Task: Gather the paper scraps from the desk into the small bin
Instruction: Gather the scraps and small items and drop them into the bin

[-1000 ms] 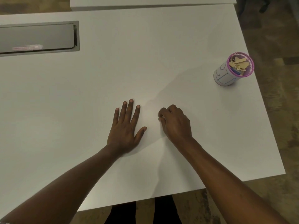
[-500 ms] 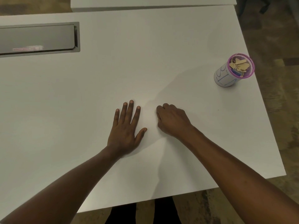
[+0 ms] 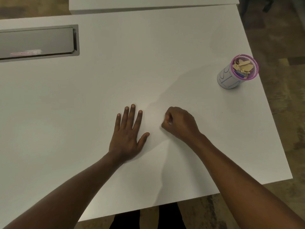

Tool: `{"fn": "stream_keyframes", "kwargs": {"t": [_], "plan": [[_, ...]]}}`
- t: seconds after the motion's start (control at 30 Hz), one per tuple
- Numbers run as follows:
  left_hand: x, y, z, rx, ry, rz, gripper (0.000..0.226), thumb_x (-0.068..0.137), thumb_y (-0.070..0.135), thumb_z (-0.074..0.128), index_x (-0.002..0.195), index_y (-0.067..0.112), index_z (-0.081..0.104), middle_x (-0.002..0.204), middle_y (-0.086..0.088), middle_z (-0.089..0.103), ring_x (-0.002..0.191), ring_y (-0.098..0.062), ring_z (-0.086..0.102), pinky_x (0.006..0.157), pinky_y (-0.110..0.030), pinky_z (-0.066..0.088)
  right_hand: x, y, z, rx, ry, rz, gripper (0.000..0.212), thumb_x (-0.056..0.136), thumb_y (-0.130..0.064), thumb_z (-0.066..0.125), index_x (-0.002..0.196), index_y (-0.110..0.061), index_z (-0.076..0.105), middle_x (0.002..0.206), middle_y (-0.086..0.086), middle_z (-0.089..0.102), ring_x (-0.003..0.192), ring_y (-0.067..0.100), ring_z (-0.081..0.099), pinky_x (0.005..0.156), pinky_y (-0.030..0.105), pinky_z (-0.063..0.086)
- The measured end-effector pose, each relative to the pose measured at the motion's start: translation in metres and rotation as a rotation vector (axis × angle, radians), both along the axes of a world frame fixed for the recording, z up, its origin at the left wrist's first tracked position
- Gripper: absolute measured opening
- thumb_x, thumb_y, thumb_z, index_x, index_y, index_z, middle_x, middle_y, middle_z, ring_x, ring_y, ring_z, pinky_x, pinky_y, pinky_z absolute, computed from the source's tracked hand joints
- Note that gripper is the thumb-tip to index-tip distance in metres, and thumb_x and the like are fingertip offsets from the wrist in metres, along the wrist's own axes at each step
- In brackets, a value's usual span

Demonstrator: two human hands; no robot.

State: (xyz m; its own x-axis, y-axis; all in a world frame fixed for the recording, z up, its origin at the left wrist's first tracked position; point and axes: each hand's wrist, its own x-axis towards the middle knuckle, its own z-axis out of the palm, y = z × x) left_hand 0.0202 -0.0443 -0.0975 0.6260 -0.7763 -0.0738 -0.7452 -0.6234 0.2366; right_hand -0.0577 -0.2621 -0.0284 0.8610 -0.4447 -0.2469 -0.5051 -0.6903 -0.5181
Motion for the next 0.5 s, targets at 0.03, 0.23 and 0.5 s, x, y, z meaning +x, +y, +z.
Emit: {"fn": "stream_keyframes", "kwargs": {"t": [0.03,0.23,0.5], "plan": [[0.000,0.000,0.000,0.001,0.001,-0.001,0.077,0.101,0.060,0.026,0.162,0.018,0.004,0.170,-0.008,-0.006,0.157,-0.029,-0.005,0.126,-0.053,0.008,-0.003,-0.002,0.000,0.077,-0.031,-0.088,0.011,0.075,-0.019,0.066,0.074,-0.019,0.055,0.074,-0.006,0.061,0.068,0.013,0.056,0.063,0.027,0.045],[0.000,0.001,-0.001,0.005,0.011,0.001,0.077,0.101,0.060,0.028,0.162,0.018,0.004,0.170,-0.009,-0.006,0.157,-0.030,-0.005,0.126,-0.054,0.008,-0.012,-0.016,0.008,0.592,-0.215,-0.599,0.011,0.079,-0.011,0.067,0.076,-0.018,0.059,0.070,-0.001,0.062,0.056,0.013,0.052,0.052,0.022,0.045],[0.000,0.001,-0.001,-0.006,0.017,0.004,0.078,0.100,0.059,0.029,0.162,0.018,0.007,0.170,-0.009,-0.003,0.157,-0.031,-0.003,0.125,-0.056,0.011,-0.019,-0.070,0.047,0.589,-0.403,-0.678,0.016,0.078,-0.012,0.068,0.073,-0.026,0.060,0.075,0.007,0.066,0.057,0.014,0.052,0.054,0.029,0.047]]}}
